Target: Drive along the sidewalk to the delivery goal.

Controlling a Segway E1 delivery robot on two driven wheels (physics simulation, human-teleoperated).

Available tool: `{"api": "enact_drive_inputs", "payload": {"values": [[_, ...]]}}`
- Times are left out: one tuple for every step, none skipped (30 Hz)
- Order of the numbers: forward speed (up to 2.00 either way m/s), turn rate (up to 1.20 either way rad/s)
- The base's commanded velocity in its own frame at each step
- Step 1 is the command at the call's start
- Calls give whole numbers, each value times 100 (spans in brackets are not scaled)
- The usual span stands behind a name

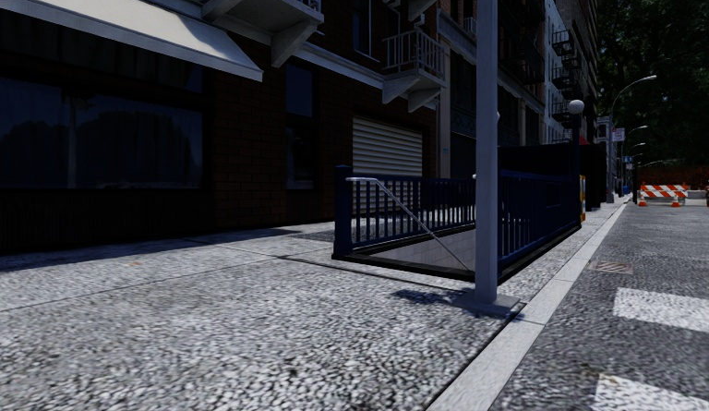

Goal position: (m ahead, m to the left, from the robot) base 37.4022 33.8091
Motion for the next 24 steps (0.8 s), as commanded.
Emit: {"api": "enact_drive_inputs", "payload": {"values": [[0,0],[0,0],[0,0],[0,0],[0,0],[0,0],[0,0],[0,0],[0,0],[0,0],[0,0],[0,0],[0,0],[0,0],[0,0],[0,8],[0,18],[0,32],[0,51],[0,65],[0,72],[0,74],[0,74],[0,75]]}}
